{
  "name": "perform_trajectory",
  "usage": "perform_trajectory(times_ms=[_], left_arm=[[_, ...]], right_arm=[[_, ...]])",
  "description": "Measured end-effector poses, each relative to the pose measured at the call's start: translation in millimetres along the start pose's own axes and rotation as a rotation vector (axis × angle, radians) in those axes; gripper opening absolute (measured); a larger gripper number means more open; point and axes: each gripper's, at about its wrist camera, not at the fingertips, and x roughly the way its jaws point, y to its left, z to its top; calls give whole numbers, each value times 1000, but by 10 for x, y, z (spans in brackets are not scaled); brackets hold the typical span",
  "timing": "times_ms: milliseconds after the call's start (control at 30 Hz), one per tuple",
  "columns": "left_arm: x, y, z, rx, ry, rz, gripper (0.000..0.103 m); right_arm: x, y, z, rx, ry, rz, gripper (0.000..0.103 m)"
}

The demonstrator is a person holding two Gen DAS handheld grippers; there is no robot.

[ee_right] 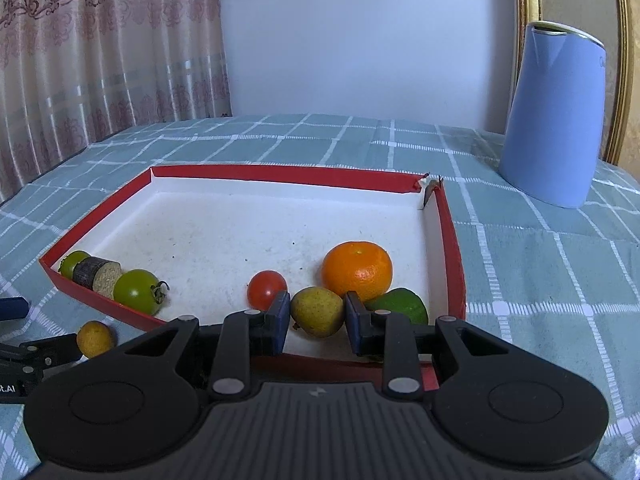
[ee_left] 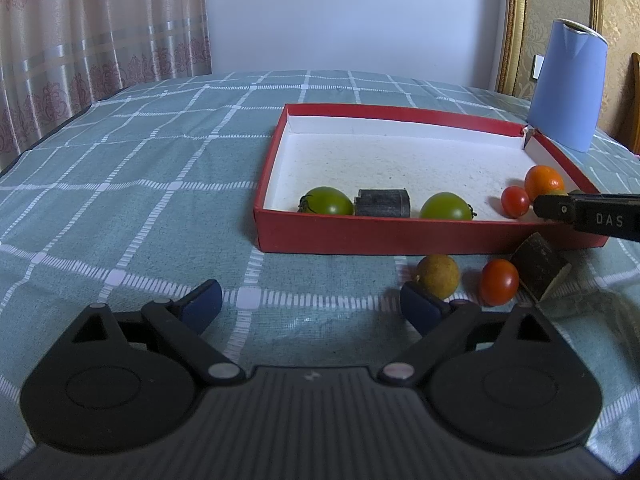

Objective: Organize fruits
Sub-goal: 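Grasp the pear with the right tool and release it into the tray, then move the left tool to the brown round fruit and grasp it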

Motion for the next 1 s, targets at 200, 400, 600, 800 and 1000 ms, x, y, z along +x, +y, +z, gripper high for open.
perform_trajectory(times_ms=[200,400,600,800,1000], left_arm=[[-1,1,1,-1,0,-2,96],[-87,15,-30,-4,-41,-48,96],[-201,-36,-58,41,-100,-74,96],[-223,-124,-50,66,-109,-96,93],[-147,-208,-26,77,-75,-106,77]], right_arm=[[-103,-31,-1,1,-11,0,29],[-573,-295,-165,59,-72,-8,30],[-761,-652,-356,98,-87,-158,31],[-517,-896,-410,179,4,-215,31],[-489,-897,-419,178,6,-209,46]])
